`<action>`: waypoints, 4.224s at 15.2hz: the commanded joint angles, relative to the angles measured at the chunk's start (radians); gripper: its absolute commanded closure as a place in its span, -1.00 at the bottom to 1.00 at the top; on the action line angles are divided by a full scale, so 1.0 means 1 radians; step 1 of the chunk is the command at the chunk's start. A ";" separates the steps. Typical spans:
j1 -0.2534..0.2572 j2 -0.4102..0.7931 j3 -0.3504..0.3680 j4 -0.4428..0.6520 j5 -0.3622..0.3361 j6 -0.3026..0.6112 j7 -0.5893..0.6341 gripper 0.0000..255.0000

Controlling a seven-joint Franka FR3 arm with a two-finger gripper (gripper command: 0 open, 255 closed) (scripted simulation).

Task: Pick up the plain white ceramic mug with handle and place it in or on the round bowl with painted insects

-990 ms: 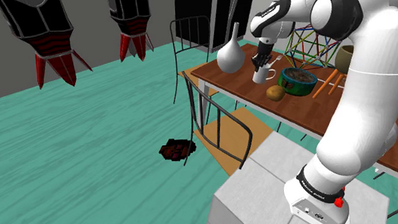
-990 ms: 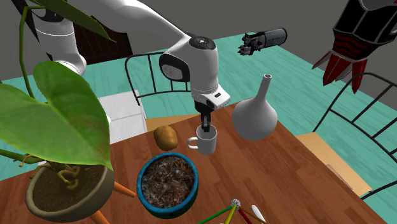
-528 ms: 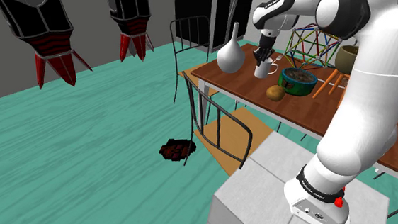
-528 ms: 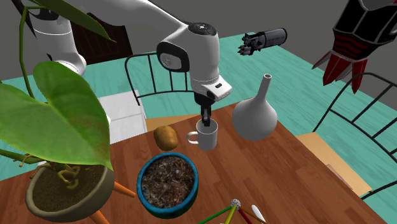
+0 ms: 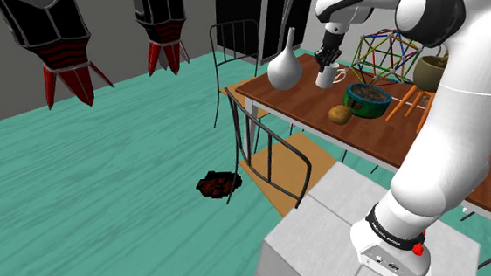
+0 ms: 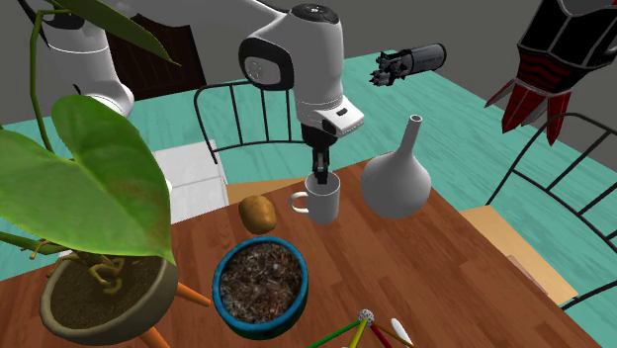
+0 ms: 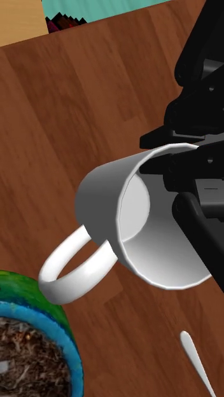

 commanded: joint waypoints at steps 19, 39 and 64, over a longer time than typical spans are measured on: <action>-0.040 -0.084 -0.040 0.123 -0.037 -0.200 -0.054 1.00; -0.189 -0.170 -0.164 0.010 -0.054 -0.175 -0.332 1.00; -0.191 -0.141 -0.161 -0.152 -0.028 0.010 -0.354 -1.00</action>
